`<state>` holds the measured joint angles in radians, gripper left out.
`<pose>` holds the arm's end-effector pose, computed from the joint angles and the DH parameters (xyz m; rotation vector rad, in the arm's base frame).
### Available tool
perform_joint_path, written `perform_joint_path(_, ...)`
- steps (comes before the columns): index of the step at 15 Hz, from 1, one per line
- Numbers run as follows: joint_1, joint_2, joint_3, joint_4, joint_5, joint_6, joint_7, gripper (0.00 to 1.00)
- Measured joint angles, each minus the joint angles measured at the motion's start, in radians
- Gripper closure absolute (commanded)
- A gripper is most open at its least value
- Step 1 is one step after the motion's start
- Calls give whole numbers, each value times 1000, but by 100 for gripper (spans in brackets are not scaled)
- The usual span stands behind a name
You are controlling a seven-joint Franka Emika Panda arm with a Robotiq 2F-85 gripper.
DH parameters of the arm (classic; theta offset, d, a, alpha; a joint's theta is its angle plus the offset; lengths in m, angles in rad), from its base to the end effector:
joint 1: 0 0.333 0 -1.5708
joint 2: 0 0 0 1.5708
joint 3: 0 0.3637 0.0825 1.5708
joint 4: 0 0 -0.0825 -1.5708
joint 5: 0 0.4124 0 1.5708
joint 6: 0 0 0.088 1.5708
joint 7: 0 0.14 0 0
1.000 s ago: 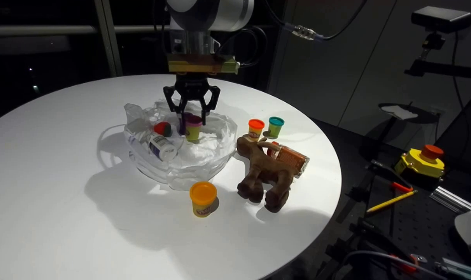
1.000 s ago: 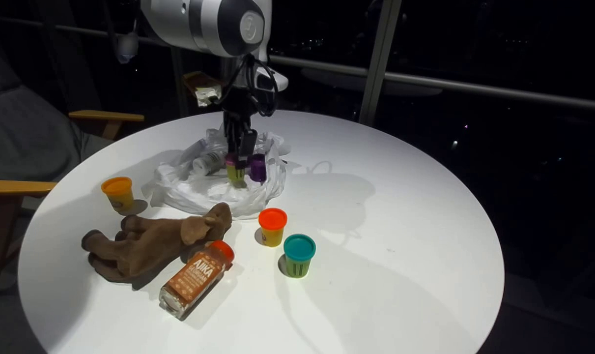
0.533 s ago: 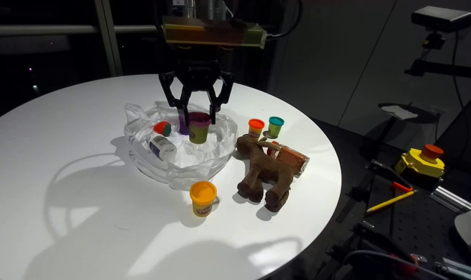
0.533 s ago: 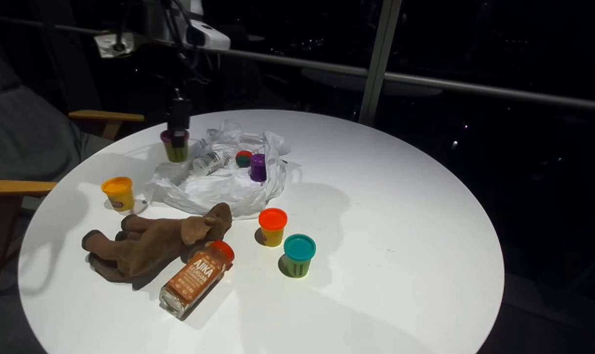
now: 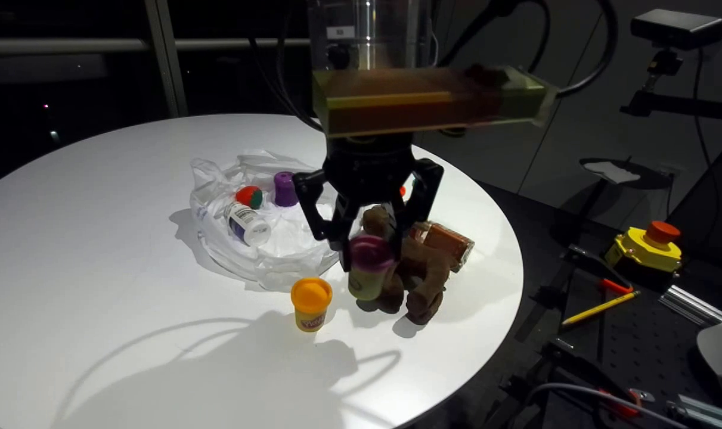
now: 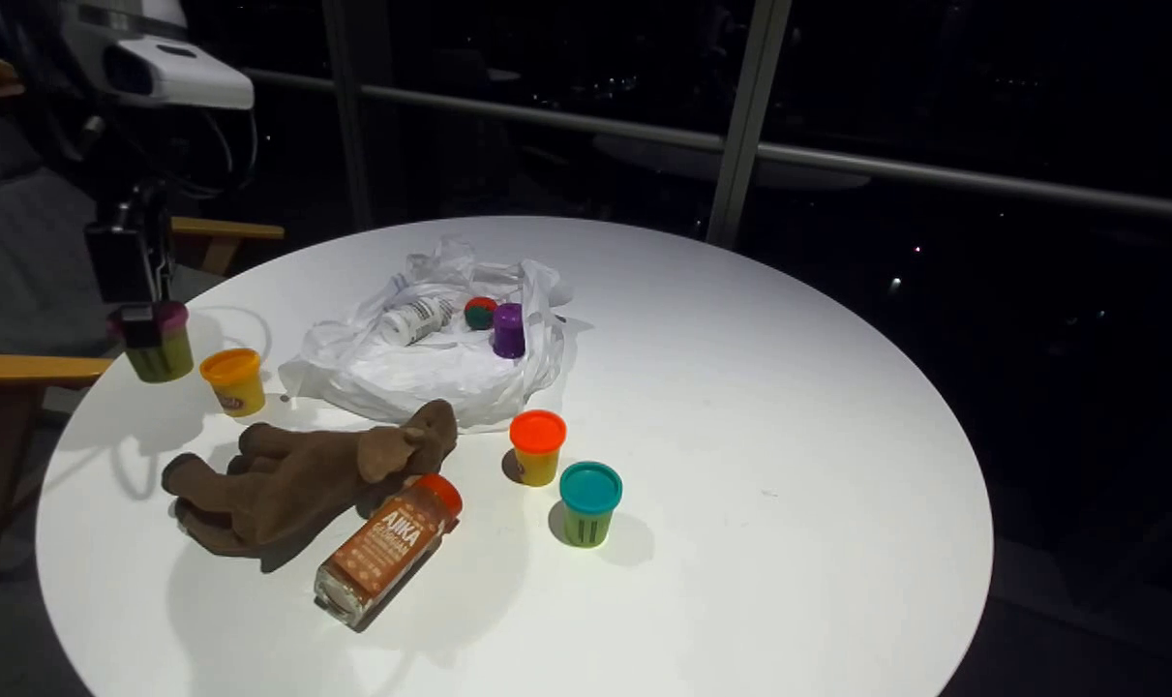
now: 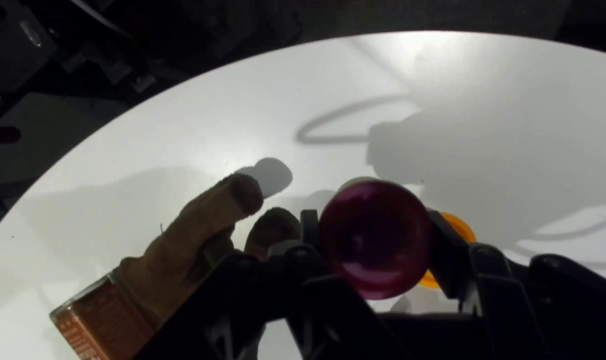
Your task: Remove all the contents from the white plastic bag and put them on the table
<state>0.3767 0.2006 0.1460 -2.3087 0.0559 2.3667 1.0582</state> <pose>0.4586 0.2678 0.2392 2.9511 -0.8791 -0.2247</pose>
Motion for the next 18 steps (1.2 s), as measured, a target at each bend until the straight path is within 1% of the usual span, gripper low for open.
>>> perform_joint_path(3,-6,-6,23,-72,38,81,-1,72)
perform_joint_path(7,-30,30,23,-98,49,171,-3,72)
perform_joint_path(11,-76,88,4,-86,49,231,-22,72)
perform_joint_path(14,-112,134,-3,-51,54,245,-60,72)
perform_joint_path(18,-124,196,-2,-1,72,250,-103,72)
